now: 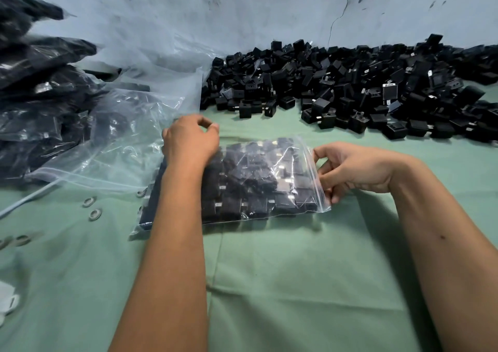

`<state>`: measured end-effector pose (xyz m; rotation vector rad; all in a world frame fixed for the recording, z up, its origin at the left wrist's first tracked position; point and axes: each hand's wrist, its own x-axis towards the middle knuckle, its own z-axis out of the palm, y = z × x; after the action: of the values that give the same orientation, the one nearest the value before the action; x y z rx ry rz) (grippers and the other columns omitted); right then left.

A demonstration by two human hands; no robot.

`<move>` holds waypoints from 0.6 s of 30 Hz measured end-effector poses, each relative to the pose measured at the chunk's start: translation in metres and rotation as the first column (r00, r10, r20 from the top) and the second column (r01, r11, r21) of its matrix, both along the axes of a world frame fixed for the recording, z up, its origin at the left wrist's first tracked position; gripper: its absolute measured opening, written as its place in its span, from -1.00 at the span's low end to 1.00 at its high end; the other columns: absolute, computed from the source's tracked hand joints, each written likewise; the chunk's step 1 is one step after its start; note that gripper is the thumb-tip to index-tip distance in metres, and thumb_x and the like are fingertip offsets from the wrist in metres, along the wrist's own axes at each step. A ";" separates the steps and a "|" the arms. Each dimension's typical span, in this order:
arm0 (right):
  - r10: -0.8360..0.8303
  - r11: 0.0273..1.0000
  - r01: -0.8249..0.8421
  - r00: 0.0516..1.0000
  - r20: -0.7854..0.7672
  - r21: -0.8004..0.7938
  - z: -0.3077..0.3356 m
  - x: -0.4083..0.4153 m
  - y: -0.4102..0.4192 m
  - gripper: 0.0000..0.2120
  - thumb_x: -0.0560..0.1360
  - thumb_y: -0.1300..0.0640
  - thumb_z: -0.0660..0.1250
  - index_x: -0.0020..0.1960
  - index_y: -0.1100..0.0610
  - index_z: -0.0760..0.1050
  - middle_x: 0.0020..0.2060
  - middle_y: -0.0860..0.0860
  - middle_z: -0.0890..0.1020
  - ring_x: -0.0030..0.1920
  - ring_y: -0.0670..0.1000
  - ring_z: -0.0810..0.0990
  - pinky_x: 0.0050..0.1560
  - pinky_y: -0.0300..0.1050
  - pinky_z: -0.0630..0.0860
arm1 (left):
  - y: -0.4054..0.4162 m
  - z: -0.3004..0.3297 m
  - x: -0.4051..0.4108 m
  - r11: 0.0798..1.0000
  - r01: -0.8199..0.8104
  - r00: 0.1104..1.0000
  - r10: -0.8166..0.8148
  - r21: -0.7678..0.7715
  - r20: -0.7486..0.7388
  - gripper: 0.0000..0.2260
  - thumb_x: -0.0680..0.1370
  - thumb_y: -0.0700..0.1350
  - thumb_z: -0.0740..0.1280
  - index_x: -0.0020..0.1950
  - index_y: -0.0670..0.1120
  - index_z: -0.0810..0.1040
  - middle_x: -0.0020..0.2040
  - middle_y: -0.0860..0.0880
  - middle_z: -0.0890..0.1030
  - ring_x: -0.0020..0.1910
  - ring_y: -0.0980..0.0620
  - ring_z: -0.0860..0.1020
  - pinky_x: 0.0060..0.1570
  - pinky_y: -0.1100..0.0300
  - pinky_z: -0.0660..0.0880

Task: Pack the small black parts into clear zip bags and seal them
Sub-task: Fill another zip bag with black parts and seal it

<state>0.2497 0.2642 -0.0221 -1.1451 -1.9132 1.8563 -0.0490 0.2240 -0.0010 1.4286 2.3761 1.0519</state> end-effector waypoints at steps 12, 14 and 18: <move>0.064 0.998 -0.063 0.997 0.036 -0.025 -0.003 -0.002 0.002 -0.38 0.30 0.36 0.55 0.27 0.46 0.36 -0.12 0.35 0.69 -0.20 0.23 0.74 -0.24 -0.09 0.68 | -0.003 -0.006 0.014 0.998 0.004 0.998 0.001 -0.067 0.068 -0.86 0.58 0.09 0.40 0.10 0.11 0.63 0.24 -0.06 0.61 0.31 -0.18 0.50 0.37 -0.14 0.42; 0.075 0.997 -0.075 0.995 0.064 -0.007 -0.002 -0.003 0.003 -0.37 0.29 0.32 0.57 0.26 0.43 0.39 -0.14 0.32 0.70 -0.21 0.20 0.74 -0.27 -0.13 0.66 | -0.008 0.004 0.016 0.996 0.081 0.987 -0.076 -0.027 0.140 -0.78 0.55 0.04 0.46 0.18 0.08 0.63 0.29 -0.07 0.58 0.32 -0.13 0.50 0.38 -0.10 0.44; 0.076 0.997 -0.076 0.995 0.063 -0.009 -0.001 -0.004 0.003 -0.36 0.30 0.30 0.58 0.27 0.43 0.39 -0.14 0.30 0.71 -0.22 0.16 0.74 -0.29 -0.15 0.65 | -0.034 0.024 0.025 0.918 0.376 0.916 -0.350 -0.122 0.195 -0.60 0.45 0.00 0.56 0.25 0.19 0.57 0.43 -0.05 0.44 0.44 -0.11 0.39 0.49 -0.21 0.31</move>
<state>0.2460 0.2673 -0.0236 -1.1615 -2.0130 1.8876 -0.0238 0.1900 0.0229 1.5728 1.9259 0.8309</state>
